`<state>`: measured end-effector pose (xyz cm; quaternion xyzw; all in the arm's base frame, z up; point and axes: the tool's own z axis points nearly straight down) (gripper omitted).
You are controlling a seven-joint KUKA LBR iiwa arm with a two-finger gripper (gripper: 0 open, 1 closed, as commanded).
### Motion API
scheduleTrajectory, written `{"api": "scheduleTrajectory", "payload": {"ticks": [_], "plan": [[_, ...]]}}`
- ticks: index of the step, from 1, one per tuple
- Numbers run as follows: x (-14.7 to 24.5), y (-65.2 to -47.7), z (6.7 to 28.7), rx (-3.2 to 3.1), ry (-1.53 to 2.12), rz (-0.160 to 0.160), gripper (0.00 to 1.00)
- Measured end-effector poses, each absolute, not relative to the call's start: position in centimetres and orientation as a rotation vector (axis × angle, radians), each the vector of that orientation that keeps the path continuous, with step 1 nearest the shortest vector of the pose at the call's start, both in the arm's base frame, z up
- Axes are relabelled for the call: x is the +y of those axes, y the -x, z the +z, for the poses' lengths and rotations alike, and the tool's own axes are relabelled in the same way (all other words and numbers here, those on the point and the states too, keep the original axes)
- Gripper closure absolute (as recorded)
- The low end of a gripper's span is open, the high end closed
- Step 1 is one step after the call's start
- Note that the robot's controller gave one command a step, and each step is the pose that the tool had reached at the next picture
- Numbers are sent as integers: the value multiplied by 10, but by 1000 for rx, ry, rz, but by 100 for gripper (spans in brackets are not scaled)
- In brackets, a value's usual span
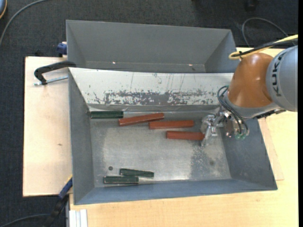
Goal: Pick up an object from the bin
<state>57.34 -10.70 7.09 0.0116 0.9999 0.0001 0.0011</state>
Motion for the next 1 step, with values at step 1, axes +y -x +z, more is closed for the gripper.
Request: {"api": "scheduleTrajectory", "payload": {"ticks": [1], "plan": [[-120,-577,241,3123,143,-5,100]]}}
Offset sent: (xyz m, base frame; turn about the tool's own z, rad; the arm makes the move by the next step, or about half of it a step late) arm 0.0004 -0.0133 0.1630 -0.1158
